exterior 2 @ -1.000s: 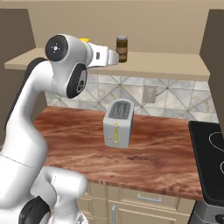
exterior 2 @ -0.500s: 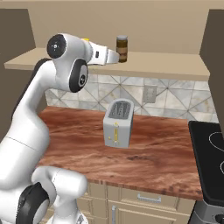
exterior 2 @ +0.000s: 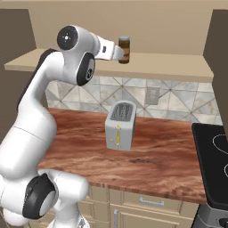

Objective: Take the cinnamon bottle from the cabinet and place it on the dining table, next to the plate with the cupcake. Then take the chocolate from the dining counter and place it on the cupcake plate.

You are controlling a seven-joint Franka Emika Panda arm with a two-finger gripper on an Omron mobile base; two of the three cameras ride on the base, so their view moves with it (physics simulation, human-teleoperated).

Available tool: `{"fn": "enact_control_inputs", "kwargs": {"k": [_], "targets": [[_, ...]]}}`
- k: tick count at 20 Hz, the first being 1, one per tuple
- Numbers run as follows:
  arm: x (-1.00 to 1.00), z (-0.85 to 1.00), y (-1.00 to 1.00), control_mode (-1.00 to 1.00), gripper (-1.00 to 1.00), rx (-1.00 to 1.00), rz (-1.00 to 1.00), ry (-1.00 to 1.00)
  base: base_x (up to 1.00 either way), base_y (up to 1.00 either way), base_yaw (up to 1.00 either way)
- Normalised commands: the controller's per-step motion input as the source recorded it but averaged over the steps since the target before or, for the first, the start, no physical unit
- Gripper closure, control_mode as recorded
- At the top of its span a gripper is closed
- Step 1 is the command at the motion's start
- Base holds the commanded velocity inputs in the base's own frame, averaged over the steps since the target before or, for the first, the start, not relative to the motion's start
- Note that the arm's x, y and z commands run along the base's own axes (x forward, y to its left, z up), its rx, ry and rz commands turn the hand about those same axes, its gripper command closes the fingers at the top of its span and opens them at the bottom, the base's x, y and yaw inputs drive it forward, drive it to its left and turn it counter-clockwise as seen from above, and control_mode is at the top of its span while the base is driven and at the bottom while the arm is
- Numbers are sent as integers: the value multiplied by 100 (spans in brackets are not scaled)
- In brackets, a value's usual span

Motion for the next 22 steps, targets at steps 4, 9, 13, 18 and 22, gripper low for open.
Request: {"fn": "enact_control_inputs", "kwargs": {"k": [4, 9, 13, 18, 22], "targets": [[65, -15, -6, -100, -100, 0, 6, 7, 0, 0, 0], [46, -20, 0, -100, -100, 0, 0, 2, 0, 0, 0], [27, -16, -7, -100, -100, -1, 0, 0, 0, 0, 0], [18, -2, -14, -100, -100, -4, 0, 0, 0, 0, 0], [33, 0, -14, -100, -100, -3, 0, 0, 0, 0, 0]]}}
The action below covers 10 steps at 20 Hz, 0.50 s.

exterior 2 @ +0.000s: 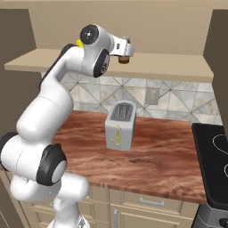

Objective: Take the cinnamon bottle from the cabinet and place it on the dining table, next to the plate with the cupcake. Then take the chocolate from the dining counter and place it on the cupcake plate.

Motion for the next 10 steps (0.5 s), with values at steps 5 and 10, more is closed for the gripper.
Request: {"fn": "enact_control_inputs", "kwargs": {"k": [5, 10], "targets": [[45, 0, -8, -100, -100, -1, 0, 0, 0, 0, 0], [45, 0, 0, -100, -100, 0, 0, 0, 0, 0, 0]]}}
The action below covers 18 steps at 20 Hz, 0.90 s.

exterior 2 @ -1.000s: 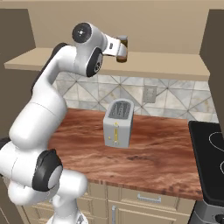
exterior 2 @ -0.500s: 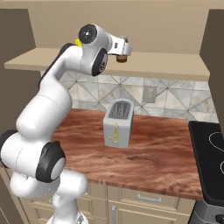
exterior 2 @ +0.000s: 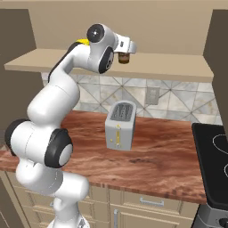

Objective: Take the cinnamon bottle from the cabinet and place it on the dining table, next to the plate with the cupcake. Then take the chocolate from the dining counter and place it on the cupcake plate.

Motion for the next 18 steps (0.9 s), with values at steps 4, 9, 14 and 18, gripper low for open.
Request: {"fn": "enact_control_inputs", "kwargs": {"k": [4, 9, 14, 18], "targets": [[37, 0, 0, -100, -100, -2, 0, 0, 0, 0, 0], [25, -3, -2, -100, -100, -1, 0, 0, 0, 0, 0], [23, -8, -8, -100, -100, -2, 0, 0, 0, 0, 0], [23, -8, -12, -100, -100, -1, 0, 0, 0, 0, 0]]}}
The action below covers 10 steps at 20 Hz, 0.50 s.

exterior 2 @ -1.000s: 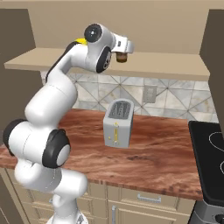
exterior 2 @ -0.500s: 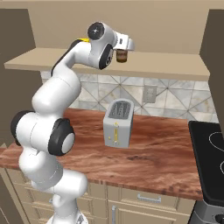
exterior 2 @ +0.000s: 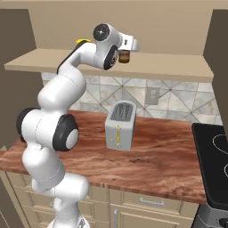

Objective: Take the cinnamon bottle from the cabinet and place it on the dining table, next to the plate with the cupcake. Then take the chocolate from the dining counter and place it on the cupcake plate.

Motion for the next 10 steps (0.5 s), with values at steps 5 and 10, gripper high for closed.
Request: {"fn": "enact_control_inputs", "kwargs": {"k": [5, 10], "targets": [[14, -4, -9, -100, -100, -1, 0, 0, 0, 0, 0], [0, 0, -1, -100, 100, 0, 0, 0, 0, 0, 0]]}}
